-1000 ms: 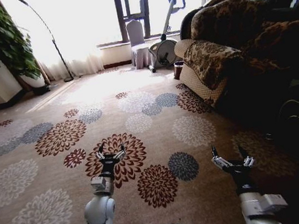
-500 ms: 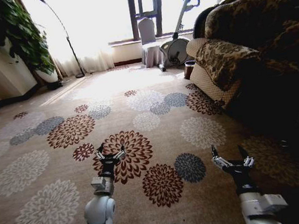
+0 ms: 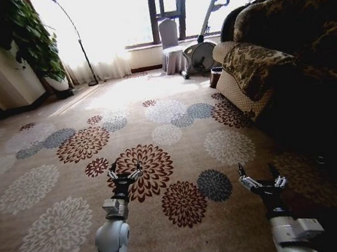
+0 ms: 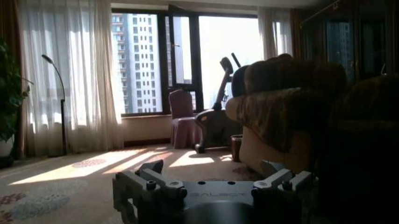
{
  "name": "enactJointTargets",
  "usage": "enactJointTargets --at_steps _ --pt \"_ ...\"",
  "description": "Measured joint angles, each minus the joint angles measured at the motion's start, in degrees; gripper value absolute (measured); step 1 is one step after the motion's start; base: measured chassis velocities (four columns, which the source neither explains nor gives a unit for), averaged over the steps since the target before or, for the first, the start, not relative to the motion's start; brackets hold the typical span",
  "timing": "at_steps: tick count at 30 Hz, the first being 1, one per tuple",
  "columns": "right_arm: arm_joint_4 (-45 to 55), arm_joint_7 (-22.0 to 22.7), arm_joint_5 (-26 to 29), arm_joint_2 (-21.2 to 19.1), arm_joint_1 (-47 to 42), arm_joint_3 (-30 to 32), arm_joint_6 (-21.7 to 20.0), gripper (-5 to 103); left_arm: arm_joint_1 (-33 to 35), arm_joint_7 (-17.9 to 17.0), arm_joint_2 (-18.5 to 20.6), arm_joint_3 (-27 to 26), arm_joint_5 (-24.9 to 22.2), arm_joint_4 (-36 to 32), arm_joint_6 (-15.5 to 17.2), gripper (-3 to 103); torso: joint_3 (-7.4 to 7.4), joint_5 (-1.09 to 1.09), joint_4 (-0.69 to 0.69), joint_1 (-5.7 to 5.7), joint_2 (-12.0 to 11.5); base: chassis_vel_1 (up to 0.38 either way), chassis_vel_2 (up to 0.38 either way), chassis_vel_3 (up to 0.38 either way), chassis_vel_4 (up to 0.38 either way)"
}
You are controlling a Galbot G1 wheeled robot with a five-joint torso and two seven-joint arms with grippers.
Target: Pick up the trash from the ground and place it into the trash bin.
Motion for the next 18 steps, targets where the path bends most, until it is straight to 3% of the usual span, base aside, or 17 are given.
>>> enactJointTargets --at_steps 18 --pt "0.0 0.0 0.0 0.0 -0.01 0.0 0.0 100 0.01 0.0 0.0 0.0 0.0 0.0 0.0 100 -0.01 0.0 0.0 0.0 0.0 0.294 -0.317 -0.309 0.315"
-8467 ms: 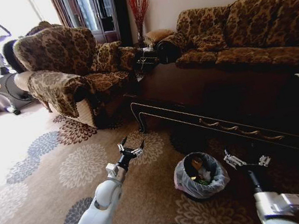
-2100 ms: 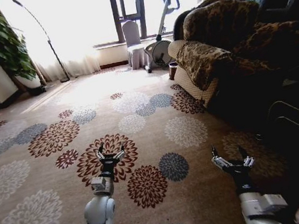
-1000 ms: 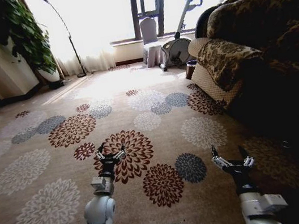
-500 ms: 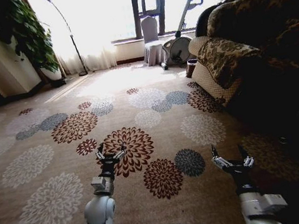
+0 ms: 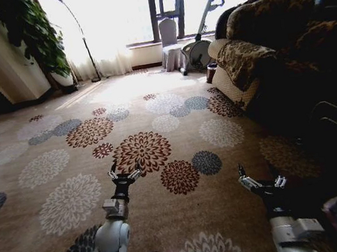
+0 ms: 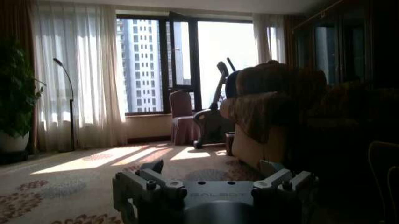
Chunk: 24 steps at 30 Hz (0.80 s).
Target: Pick up the trash from the ground and place it into the trash bin.
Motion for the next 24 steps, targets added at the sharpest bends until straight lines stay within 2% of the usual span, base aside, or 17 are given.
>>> enactJointTargets --at_steps 14,18,24 --pt "0.0 0.0 0.0 0.0 -0.01 0.0 0.0 100 0.02 0.0 0.0 0.0 0.0 0.0 0.0 100 -0.01 0.01 0.01 -0.01 0.01 0.351 -0.341 -0.349 0.339" --pt "0.0 0.0 0.0 0.0 -0.03 0.0 0.0 100 0.02 0.0 0.0 0.0 0.0 0.0 0.0 100 -0.03 0.01 -0.01 -0.02 0.02 0.164 -0.127 -0.169 0.151" --pt "0.0 0.0 0.0 0.0 0.02 0.0 0.0 100 -0.02 0.0 0.0 0.0 0.0 0.0 0.0 100 0.04 0.01 0.01 0.0 -0.01 -0.006 0.022 0.026 -0.011"
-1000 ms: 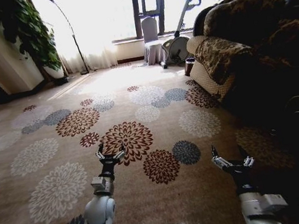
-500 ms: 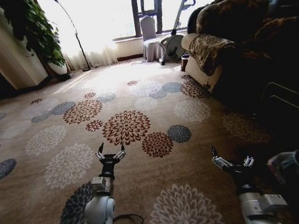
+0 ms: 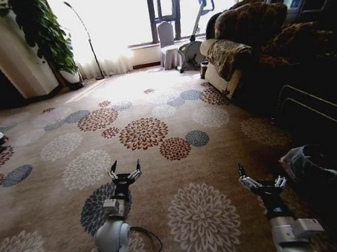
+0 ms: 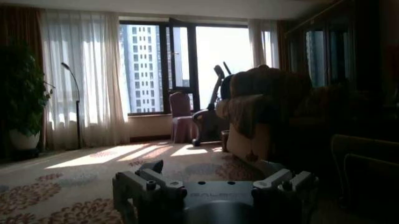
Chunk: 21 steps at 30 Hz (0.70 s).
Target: Pick up the trash from the ground and place it into the trash bin.
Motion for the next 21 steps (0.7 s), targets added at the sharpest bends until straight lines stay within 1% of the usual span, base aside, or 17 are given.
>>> enactJointTargets --at_steps 21 --pt "0.0 0.0 0.0 0.0 -0.02 0.0 0.0 100 0.02 0.0 0.0 0.0 0.0 0.0 0.0 100 -0.04 0.0 0.0 0.0 0.0 -0.003 0.002 0.004 -0.002"
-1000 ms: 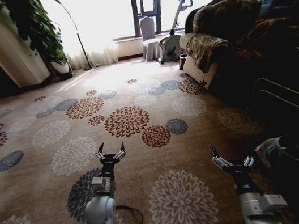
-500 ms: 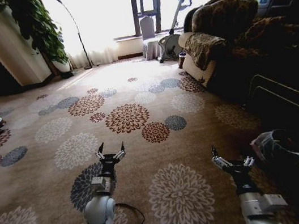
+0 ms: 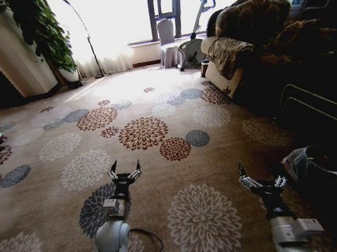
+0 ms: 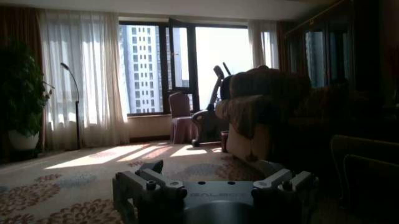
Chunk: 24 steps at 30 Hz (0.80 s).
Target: Pick up the trash from the ground and place it into the trash bin.
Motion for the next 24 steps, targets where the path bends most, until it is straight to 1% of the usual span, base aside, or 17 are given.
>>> enactJointTargets --at_steps 24 --pt "0.0 0.0 0.0 0.0 0.0 0.0 0.0 100 0.0 0.0 0.0 0.0 0.0 0.0 0.0 100 -0.11 0.0 0.0 0.0 -0.13 0.0 0.0 0.0 0.0"
